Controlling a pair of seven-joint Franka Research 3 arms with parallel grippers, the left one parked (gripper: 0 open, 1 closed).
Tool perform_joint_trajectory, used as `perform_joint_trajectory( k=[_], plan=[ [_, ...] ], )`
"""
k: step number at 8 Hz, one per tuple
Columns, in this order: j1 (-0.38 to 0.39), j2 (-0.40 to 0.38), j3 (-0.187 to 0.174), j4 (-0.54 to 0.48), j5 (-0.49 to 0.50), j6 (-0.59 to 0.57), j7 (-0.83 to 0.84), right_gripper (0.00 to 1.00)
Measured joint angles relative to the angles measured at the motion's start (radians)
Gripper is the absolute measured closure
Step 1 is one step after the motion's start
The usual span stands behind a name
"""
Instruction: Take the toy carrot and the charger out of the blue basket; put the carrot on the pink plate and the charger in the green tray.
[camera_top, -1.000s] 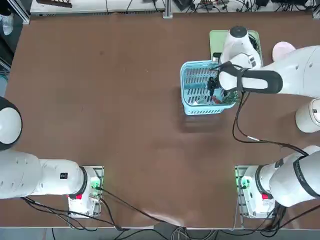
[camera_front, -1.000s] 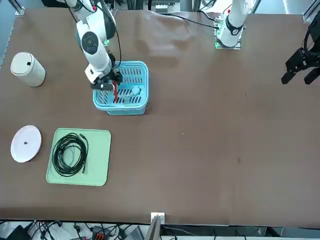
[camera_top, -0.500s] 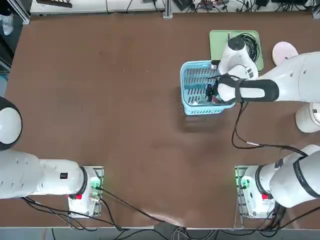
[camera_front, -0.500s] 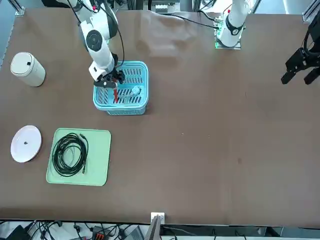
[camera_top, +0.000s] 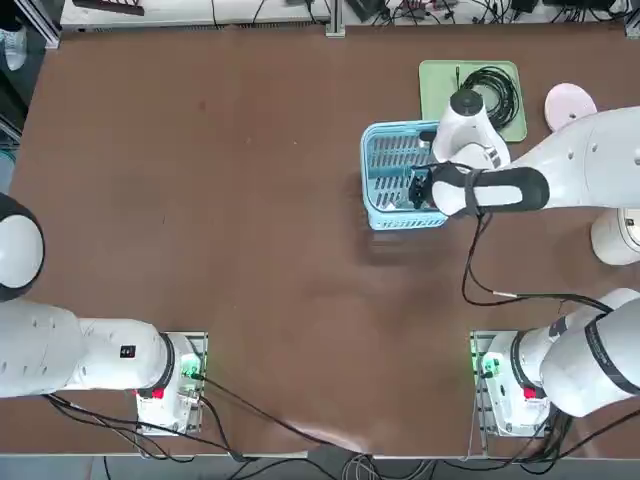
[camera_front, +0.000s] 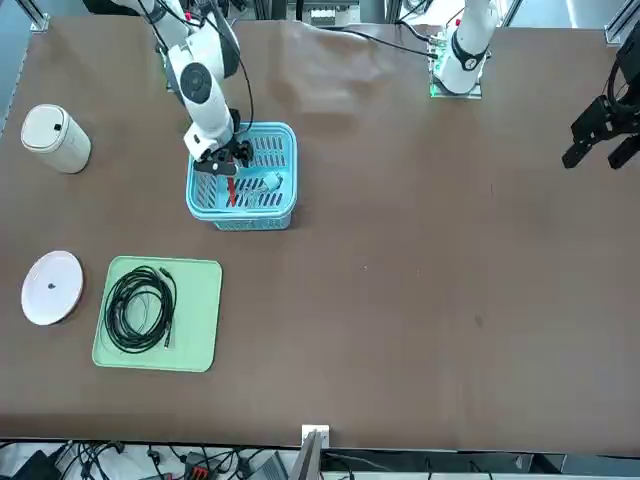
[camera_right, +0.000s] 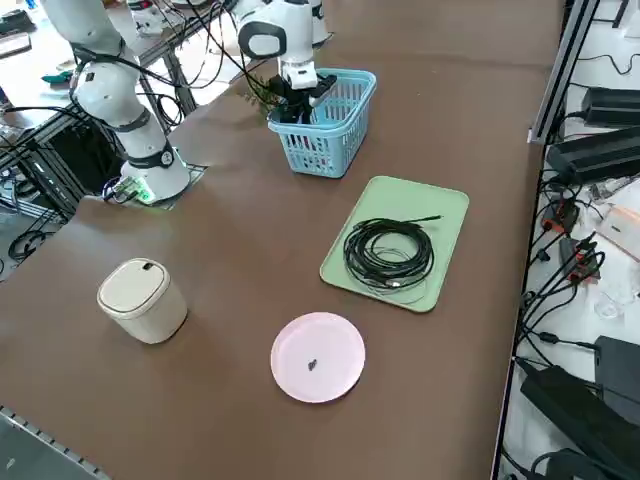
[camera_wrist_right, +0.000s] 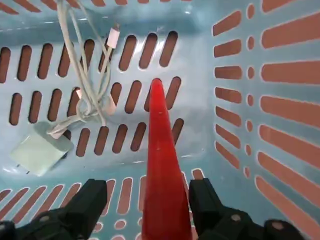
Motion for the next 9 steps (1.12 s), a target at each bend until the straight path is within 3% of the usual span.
perform_joint_trajectory(
  k=[1,2,3,4,5,6,9],
  plan=[
    [0.000,0.000,0.000,0.000,0.000,0.002,0.000,0.06],
    [0.000,0.000,0.000,0.000,0.000,0.003,0.000,0.15],
    [0.000,0.000,0.000,0.000,0.000,0.004,0.000,0.30],
    [0.000,0.000,-0.001,0.001,0.000,0.005,0.000,0.35],
    [0.000,-0.001,-0.002,0.001,0.000,0.005,0.000,0.56],
    [0.000,-0.001,-0.004,0.002,0.000,0.005,0.000,0.63],
    [-0.001,-0.021,-0.010,0.012,0.000,0.007,-0.022,0.63]
  ],
)
